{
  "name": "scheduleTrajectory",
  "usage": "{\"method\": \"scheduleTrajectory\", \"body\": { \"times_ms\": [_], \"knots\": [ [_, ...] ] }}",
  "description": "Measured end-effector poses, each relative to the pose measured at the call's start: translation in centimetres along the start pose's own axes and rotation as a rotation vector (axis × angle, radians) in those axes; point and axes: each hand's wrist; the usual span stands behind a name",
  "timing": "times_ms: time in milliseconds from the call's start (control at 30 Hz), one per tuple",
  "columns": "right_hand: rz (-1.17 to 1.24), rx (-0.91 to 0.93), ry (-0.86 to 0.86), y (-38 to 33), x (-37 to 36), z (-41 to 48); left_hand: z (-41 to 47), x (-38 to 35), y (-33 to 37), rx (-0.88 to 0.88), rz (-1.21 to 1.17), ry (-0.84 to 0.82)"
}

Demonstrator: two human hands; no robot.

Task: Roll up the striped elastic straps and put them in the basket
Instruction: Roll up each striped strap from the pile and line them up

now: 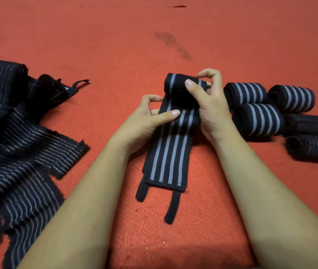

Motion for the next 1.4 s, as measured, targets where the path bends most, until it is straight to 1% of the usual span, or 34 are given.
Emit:
{"method": "scheduleTrajectory", "body": {
  "times_ms": [100,233,333,433,467,533,633,767,867,933,967,1033,1133,1200,1300,1333,1400],
  "knots": [
    [0.028,-0.040,0.038,-0.1,-0.2,0.0,0.0,0.4,0.1,-0.070,-0.001,0.026],
    [-0.032,-0.007,0.035,-0.1,0.1,0.2,-0.1,0.7,0.0,-0.084,0.121,0.015],
    [-0.087,0.044,0.064,0.0,0.6,0.4,-0.3,0.8,0.0,-0.072,0.085,0.012],
    [-0.157,0.065,0.107,0.2,0.9,0.6,-0.7,0.7,0.3,-0.009,0.112,-0.030],
    [-0.151,0.060,0.127,0.3,0.9,0.6,-0.8,0.7,0.3,0.017,0.101,-0.037],
    [-0.097,0.032,0.167,0.3,1.0,0.8,-0.8,0.8,0.5,0.047,0.102,0.004],
    [-0.037,0.011,0.161,0.4,1.2,1.0,-0.7,1.1,0.7,0.056,0.171,0.058],
    [-0.021,0.056,0.146,0.5,1.2,1.0,-0.6,1.3,0.5,0.008,0.279,0.093],
    [-0.055,0.065,0.162,0.5,1.4,1.2,-0.4,1.4,0.3,-0.014,0.287,0.087],
    [-0.058,0.062,0.143,0.5,1.7,1.2,-0.3,1.4,0.2,0.026,0.239,0.077],
    [-0.070,0.070,0.117,0.5,1.8,1.2,-0.3,1.4,0.3,0.045,0.203,0.047],
    [-0.115,0.097,0.036,0.5,1.6,1.0,-0.4,1.3,0.5,0.058,0.122,-0.037],
    [-0.161,0.125,-0.079,0.9,1.3,0.8,-0.5,1.3,1.0,0.057,0.014,-0.073],
    [-0.104,0.084,-0.144,0.7,1.3,0.7,-0.4,1.4,1.0,0.063,0.000,-0.066],
    [0.058,-0.004,-0.204,-0.2,0.8,0.2,-0.2,1.6,0.9,0.054,-0.009,-0.043],
    [0.108,-0.029,-0.210,-0.4,0.4,0.0,-0.2,1.6,0.9,0.058,-0.014,-0.034],
    [0.107,-0.038,-0.172,-0.6,-0.1,0.0,-0.1,1.6,0.9,0.063,-0.020,-0.019]
  ]
}}
Point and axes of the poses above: each hand's wrist, its own z-axis towards the middle knuckle, its own x-axis out of the back of the hand, y = z × x, and after that the axes turned 1 degree about y, right-handed
